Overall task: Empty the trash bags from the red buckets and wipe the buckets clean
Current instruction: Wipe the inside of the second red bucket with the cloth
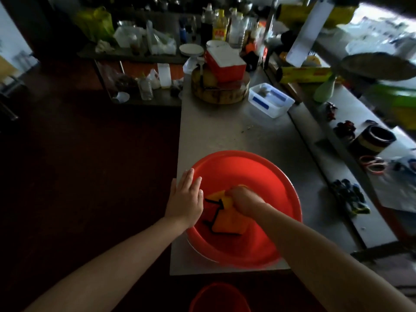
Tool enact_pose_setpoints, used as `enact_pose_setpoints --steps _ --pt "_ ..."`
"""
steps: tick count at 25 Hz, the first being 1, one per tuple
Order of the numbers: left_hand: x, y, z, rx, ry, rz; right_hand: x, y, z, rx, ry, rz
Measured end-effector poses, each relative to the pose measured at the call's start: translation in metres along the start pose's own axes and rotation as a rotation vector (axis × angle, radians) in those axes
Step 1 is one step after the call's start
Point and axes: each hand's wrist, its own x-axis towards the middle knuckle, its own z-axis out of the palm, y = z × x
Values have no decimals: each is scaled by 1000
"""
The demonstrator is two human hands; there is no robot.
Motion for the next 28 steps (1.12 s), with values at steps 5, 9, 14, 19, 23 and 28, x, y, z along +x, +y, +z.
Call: enact_pose_setpoints --steps 5,9,14,19,23,28 --pt "4 32 -34 -21 -128 179 -58 20 -64 38 275 -170" --pt "7 73 -54 -316 -176 246 -88 30 -102 152 444 -337" --pt "7 125 -61 -521 65 161 -116 36 -115 468 563 -204" --pt "1 158 -54 -1026 15 -7 -132 19 -113 1317 485 46" --pt "-1 171 -59 -1112 -60 47 -151 6 -123 1563 342 138" --pt "1 175 -57 -521 -48 280 -139 11 -118 1526 494 276"
